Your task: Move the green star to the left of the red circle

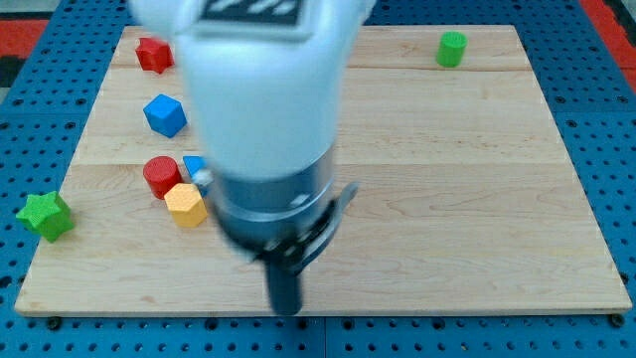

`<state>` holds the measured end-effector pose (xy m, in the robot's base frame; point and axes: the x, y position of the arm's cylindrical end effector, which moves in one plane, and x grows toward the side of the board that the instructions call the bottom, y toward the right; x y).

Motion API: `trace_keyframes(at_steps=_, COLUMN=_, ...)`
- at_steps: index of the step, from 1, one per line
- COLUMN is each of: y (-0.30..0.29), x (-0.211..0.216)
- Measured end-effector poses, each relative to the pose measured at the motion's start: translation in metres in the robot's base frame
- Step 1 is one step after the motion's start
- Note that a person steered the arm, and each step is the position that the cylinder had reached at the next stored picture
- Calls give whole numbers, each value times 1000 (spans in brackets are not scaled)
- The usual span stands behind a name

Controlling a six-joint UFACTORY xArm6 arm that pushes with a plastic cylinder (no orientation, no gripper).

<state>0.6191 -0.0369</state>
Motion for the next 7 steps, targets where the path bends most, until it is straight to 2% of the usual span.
trace_keyframes(at_steps=1, y=0, x=0)
trace_keyframes(at_steps=2, y=-51, x=0)
trace_keyframes(at_steps=4, y=-267, x=-8)
trace_keyframes(at_steps=5, y=-267, x=-8)
trace_keyframes(at_steps=6, y=-268, x=-46)
trace_keyframes(at_steps=7, y=-268, x=-109)
